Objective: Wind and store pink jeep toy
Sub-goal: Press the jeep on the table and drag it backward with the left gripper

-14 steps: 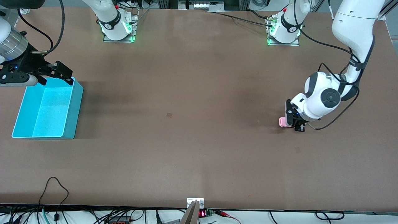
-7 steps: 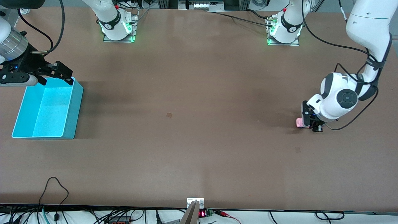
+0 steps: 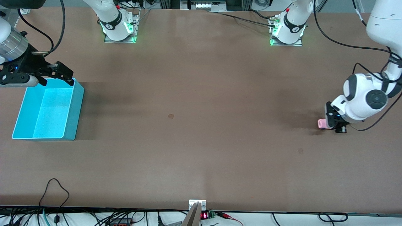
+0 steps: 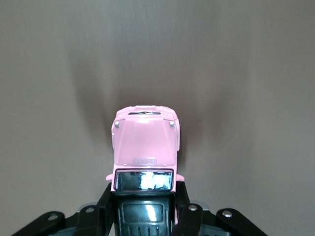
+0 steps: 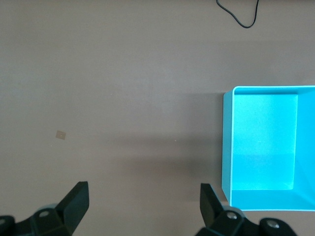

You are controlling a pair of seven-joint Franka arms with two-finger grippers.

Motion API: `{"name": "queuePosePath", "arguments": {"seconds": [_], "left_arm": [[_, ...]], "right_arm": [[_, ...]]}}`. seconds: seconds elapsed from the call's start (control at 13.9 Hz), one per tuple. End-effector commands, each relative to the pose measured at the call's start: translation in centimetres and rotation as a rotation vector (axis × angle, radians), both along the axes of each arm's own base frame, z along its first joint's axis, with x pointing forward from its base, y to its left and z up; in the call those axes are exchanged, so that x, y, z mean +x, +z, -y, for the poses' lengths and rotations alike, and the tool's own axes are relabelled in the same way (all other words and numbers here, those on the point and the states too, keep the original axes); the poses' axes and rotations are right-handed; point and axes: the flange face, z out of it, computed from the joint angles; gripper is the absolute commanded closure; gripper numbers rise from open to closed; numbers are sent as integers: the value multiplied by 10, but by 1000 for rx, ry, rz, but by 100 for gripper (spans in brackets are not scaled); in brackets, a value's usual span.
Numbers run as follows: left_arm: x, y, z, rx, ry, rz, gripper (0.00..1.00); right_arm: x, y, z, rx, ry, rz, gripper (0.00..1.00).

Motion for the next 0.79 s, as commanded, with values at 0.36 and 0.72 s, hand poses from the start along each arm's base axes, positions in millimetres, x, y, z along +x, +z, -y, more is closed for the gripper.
{"name": "queuePosePath", "arguments": {"seconds": [0.36, 0.72], "left_arm": [[-9, -35, -30, -8, -9, -63, 90], [-7, -34, -25, -7, -49, -65, 90]], "right_arm": [[0, 4, -2, -2, -2, 6, 0], [-1, 4, -2, -2, -2, 6, 0]]}}
